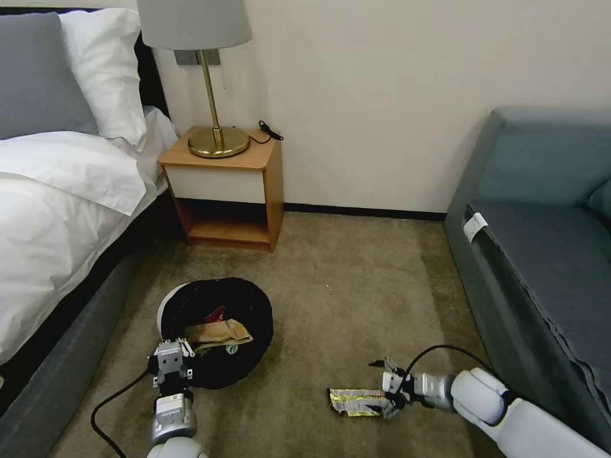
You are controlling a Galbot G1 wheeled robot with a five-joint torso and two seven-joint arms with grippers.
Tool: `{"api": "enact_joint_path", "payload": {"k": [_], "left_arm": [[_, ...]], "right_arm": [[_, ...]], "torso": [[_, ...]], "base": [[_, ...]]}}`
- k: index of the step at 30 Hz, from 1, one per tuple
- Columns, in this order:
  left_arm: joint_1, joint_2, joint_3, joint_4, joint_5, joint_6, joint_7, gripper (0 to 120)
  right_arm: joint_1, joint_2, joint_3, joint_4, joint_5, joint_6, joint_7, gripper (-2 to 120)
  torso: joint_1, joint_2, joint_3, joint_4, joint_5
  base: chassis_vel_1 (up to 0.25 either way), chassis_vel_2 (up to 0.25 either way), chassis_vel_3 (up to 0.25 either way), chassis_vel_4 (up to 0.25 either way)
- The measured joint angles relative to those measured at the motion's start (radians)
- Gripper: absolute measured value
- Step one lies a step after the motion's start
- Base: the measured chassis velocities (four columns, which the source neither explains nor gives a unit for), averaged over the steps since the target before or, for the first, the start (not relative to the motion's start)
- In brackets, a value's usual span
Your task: Pick up the trash bin, then pick up the garbage on the floor and place it into the trash bin.
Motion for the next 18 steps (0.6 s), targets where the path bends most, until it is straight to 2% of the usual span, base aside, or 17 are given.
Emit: {"api": "enact_joint_path", "payload": {"k": [8,18], "left_arm": [[-0.002,-0.022,0.009,0.002,0.022,-0.002,-0.001,2],[-0.002,-0.029,0.010,0.009,0.028,-0.005,-0.002,2]], "right_arm": [[0.012,0.026,-0.002,-0.059,-0.012,0.022,0.000,100],[0.034,0.058,-0.019,-0.129,-0.031,0.043,0.000,100]], "torso": [[0.000,0.000,0.000,0.0001,-0.0001],[0.000,0.000,0.000,0.0001,-0.0001]], "base": [[0.000,0.000,0.000,0.000],[0.000,0.000,0.000,0.000]]}}
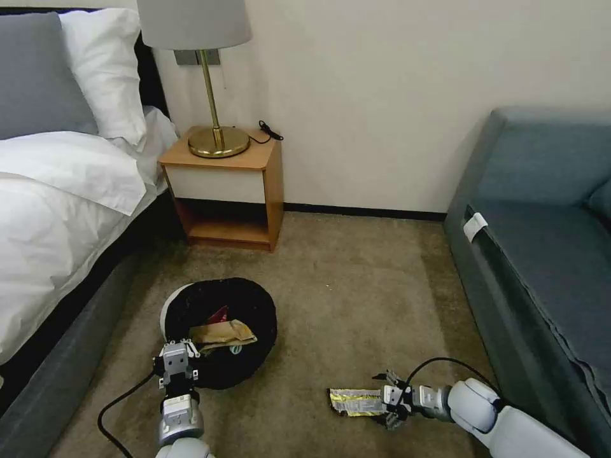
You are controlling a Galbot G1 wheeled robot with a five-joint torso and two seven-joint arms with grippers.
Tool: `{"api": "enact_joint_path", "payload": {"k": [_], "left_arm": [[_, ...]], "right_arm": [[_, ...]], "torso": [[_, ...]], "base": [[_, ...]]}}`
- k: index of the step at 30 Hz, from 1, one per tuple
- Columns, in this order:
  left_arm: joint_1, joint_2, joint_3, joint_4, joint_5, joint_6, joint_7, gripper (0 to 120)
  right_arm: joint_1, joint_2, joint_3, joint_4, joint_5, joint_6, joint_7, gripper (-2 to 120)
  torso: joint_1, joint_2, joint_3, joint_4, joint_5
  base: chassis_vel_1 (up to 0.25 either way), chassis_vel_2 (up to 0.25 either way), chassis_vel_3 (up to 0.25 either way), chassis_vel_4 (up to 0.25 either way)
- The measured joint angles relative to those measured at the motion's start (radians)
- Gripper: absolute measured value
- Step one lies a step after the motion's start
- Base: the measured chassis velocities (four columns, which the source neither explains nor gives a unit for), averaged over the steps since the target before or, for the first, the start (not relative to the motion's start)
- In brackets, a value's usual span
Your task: Pick up the trash bin, then pick up the garbage on the floor and place it into the trash bin.
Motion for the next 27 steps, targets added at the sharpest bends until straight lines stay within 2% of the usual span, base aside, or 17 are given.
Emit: {"api": "enact_joint_path", "payload": {"k": [6,8,11,12,14,15,16,19,21,23,25,27], "left_arm": [[-0.005,-0.001,0.001,0.009,0.000,-0.002,0.000,2],[-0.008,-0.001,0.001,0.012,-0.001,-0.002,0.000,2],[-0.010,0.003,0.000,0.015,-0.006,-0.003,0.000,2],[-0.010,0.003,0.000,0.015,-0.006,-0.003,0.000,2],[-0.011,0.006,-0.002,0.017,-0.010,-0.004,0.000,2],[-0.011,0.009,-0.003,0.018,-0.012,-0.004,0.000,2],[-0.011,0.009,-0.003,0.018,-0.012,-0.004,0.000,2],[-0.015,0.012,-0.003,0.023,-0.018,-0.004,0.001,2],[-0.016,0.013,-0.003,0.023,-0.019,-0.004,0.001,2],[-0.020,0.015,-0.003,0.028,-0.021,-0.004,0.002,2],[-0.020,0.015,-0.003,0.028,-0.021,-0.004,0.002,2],[-0.022,0.017,-0.003,0.032,-0.025,-0.005,0.002,2]], "right_arm": [[0.003,0.007,-0.003,-0.015,-0.009,0.003,-0.002,99],[0.003,0.008,-0.003,-0.022,-0.016,0.008,-0.004,96],[0.006,0.012,0.000,-0.041,-0.025,0.019,-0.009,82],[0.006,0.012,0.000,-0.041,-0.025,0.019,-0.009,82],[0.007,0.013,0.002,-0.047,-0.029,0.022,-0.013,73],[0.008,0.015,0.003,-0.050,-0.030,0.024,-0.016,66],[0.008,0.015,0.003,-0.050,-0.030,0.024,-0.016,66],[0.008,0.020,0.006,-0.057,-0.036,0.026,-0.019,51],[0.007,0.021,0.006,-0.058,-0.037,0.027,-0.020,48],[0.004,0.025,0.008,-0.063,-0.043,0.030,-0.023,36],[0.004,0.025,0.008,-0.064,-0.045,0.031,-0.023,34],[0.002,0.028,0.011,-0.071,-0.048,0.034,-0.025,25]], "torso": [[0.000,0.000,0.000,0.0000,0.0000],[0.000,0.000,0.000,0.0000,0.0000],[0.000,0.000,0.000,-0.0001,0.0000],[0.000,0.000,0.000,-0.0001,0.0000],[0.000,0.000,0.000,0.0000,0.0000],[0.000,0.000,0.000,0.0000,0.0000],[0.000,0.000,0.000,0.0000,0.0000],[0.000,0.000,0.000,0.0000,0.0000],[0.000,0.000,0.000,0.0000,-0.0001],[0.000,0.000,0.000,-0.0001,0.0000],[0.000,0.000,0.000,-0.0001,0.0000],[0.000,0.000,0.000,0.0000,0.0000]], "base": [[0.000,0.000,0.000,0.000],[0.000,0.000,0.000,0.000],[0.000,0.000,0.000,0.000],[0.000,0.000,0.000,0.000],[0.000,0.000,0.000,0.000],[0.000,0.000,0.000,0.000],[0.000,0.000,0.000,0.000],[0.000,0.000,0.000,0.000],[0.000,0.000,0.000,0.000],[0.000,0.000,0.000,0.000],[0.000,0.000,0.000,0.000],[0.000,0.000,0.000,0.000]]}}
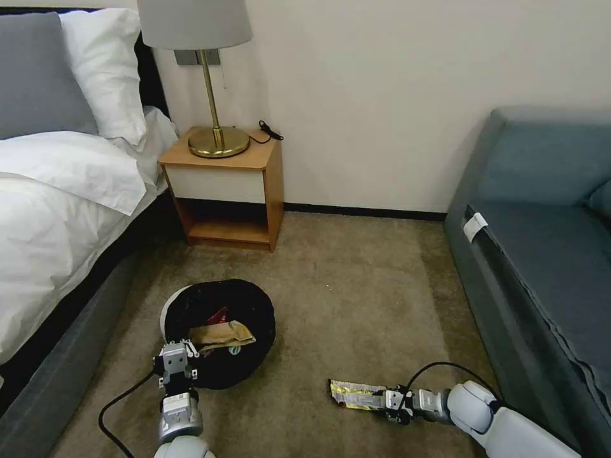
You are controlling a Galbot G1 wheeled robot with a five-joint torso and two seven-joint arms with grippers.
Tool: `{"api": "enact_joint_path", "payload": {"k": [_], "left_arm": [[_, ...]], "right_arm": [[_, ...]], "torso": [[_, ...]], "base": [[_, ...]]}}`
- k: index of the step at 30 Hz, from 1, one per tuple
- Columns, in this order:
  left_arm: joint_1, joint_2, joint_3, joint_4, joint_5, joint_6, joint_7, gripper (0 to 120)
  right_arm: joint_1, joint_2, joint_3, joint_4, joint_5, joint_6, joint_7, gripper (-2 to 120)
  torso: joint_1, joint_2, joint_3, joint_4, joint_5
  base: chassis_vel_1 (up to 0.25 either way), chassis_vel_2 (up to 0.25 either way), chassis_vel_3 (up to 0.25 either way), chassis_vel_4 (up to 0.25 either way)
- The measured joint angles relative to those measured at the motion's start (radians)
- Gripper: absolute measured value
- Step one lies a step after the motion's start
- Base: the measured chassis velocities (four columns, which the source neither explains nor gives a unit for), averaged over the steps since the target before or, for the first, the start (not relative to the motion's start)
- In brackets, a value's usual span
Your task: Pick up the trash bin, then pick up the garbage on the floor and place it into the trash bin.
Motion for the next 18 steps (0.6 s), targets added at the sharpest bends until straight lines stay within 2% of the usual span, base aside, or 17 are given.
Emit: {"api": "enact_joint_path", "payload": {"k": [1,2,4,7,18], "left_arm": [[0.000,0.002,0.000,0.002,-0.003,-0.001,0.000,2],[0.000,0.002,0.000,0.002,-0.003,-0.001,0.000,2],[0.000,0.005,-0.002,0.006,-0.008,-0.002,0.001,2],[-0.002,0.007,-0.003,0.009,-0.012,-0.003,0.001,2],[-0.008,0.031,-0.018,0.023,-0.032,-0.004,0.004,2]], "right_arm": [[0.000,0.001,0.001,-0.004,-0.003,0.002,-0.001,19],[0.000,0.001,0.001,-0.004,-0.003,0.002,-0.001,19],[-0.002,0.003,0.003,-0.010,-0.007,0.005,-0.003,8],[-0.002,0.005,0.004,-0.015,-0.011,0.008,-0.003,0],[0.004,0.013,0.007,-0.030,-0.011,0.015,-0.005,0]], "torso": [[0.000,0.000,0.000,0.0000,0.0000],[0.000,0.000,0.000,0.0000,0.0000],[0.000,0.000,0.000,0.0000,0.0000],[0.000,0.000,0.000,0.0000,0.0000],[0.000,0.000,0.000,0.0000,-0.0001]], "base": [[0.000,0.000,0.000,0.000],[0.000,0.000,0.000,0.000],[0.000,0.000,0.000,0.000],[0.000,0.000,0.000,0.000],[0.000,0.000,0.000,0.000]]}}
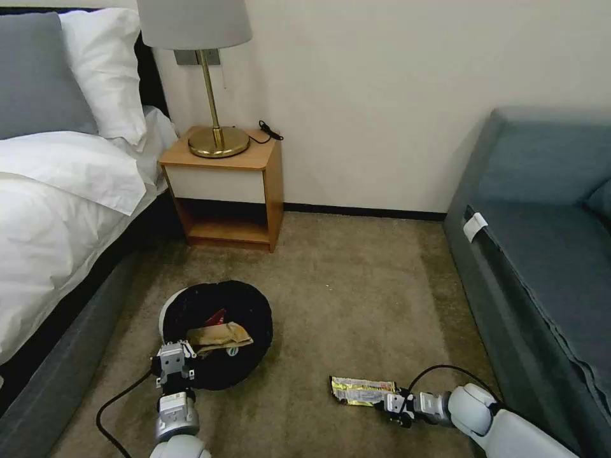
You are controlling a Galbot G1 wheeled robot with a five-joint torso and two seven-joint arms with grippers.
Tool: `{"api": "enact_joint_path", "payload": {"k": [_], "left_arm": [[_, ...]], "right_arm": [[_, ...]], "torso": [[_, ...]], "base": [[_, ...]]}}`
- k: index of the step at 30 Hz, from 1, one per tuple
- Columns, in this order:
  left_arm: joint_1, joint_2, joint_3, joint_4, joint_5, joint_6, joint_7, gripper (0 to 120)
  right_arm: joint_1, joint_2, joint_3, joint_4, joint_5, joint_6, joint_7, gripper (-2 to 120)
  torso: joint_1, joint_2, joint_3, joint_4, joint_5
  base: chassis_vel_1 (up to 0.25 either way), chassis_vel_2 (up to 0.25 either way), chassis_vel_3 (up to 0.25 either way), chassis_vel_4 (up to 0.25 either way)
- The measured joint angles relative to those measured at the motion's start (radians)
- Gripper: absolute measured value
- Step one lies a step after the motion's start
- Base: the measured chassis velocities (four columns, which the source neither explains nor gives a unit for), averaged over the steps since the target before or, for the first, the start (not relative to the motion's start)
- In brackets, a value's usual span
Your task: Pick up the trash bin, then pick up the garbage on the floor and place it into the trash bin.
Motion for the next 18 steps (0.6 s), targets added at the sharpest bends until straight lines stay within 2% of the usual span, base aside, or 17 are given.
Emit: {"api": "enact_joint_path", "payload": {"k": [7,18], "left_arm": [[0.001,0.035,-0.024,0.000,-0.021,0.001,0.009,2],[-0.007,0.044,-0.028,0.011,-0.032,0.003,0.014,2]], "right_arm": [[0.009,0.009,0.009,-0.016,-0.011,0.005,0.002,0],[0.019,0.019,0.031,-0.040,-0.011,0.010,0.010,0]], "torso": [[0.000,0.000,0.000,0.0000,0.0001],[0.000,0.000,0.000,0.0000,0.0000]], "base": [[0.000,0.000,0.000,0.000],[0.000,0.000,0.000,0.000]]}}
